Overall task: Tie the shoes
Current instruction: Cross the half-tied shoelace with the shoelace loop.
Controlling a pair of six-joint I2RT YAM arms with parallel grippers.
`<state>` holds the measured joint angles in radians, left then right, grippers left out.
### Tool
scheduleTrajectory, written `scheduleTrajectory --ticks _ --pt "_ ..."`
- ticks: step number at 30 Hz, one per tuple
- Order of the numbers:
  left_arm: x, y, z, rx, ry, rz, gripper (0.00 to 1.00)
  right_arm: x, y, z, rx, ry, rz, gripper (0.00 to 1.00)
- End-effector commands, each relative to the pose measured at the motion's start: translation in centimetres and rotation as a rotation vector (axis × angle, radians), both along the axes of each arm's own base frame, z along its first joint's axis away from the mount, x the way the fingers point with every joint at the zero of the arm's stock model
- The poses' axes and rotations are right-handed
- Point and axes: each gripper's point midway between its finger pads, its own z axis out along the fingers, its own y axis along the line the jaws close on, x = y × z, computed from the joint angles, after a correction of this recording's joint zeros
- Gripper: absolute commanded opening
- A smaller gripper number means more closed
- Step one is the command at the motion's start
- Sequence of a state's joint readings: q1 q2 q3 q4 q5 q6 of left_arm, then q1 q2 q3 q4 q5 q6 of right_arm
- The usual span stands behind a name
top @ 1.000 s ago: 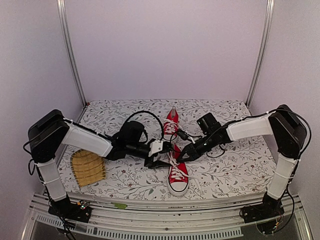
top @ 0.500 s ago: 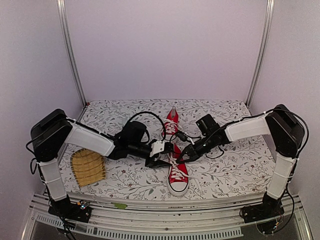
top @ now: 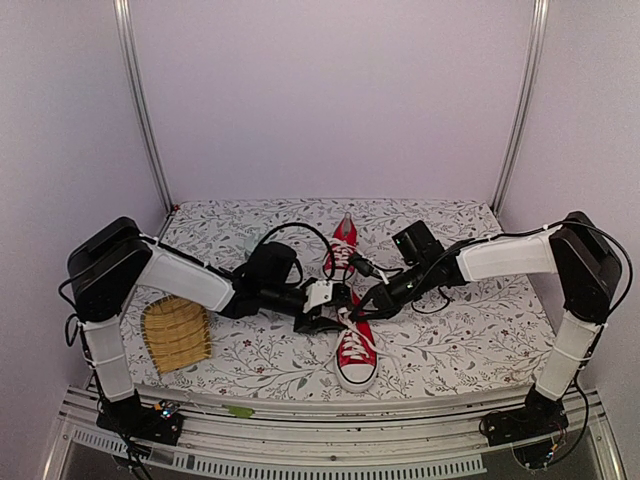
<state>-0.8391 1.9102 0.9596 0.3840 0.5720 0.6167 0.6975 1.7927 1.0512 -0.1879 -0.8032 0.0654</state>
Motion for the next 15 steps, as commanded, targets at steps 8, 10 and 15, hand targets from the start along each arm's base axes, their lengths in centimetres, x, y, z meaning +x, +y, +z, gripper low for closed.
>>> scheduleTrajectory --ticks 8,10,15 --pt "0.4 -1.2 1.1 -0.051 0.017 -0.017 0.31 0.0 0.2 1.3 0.011 -0.040 0.012 0.01" --pt "0.3 -1.1 0.8 -0.043 0.022 -0.018 0.27 0.0 0.2 1.5 0.015 -0.045 0.013 0.01" --pt "0.3 -1.2 0.0 -0.011 0.037 -0.016 0.27 0.1 0.3 2.2 0.027 -0.058 0.015 0.01"
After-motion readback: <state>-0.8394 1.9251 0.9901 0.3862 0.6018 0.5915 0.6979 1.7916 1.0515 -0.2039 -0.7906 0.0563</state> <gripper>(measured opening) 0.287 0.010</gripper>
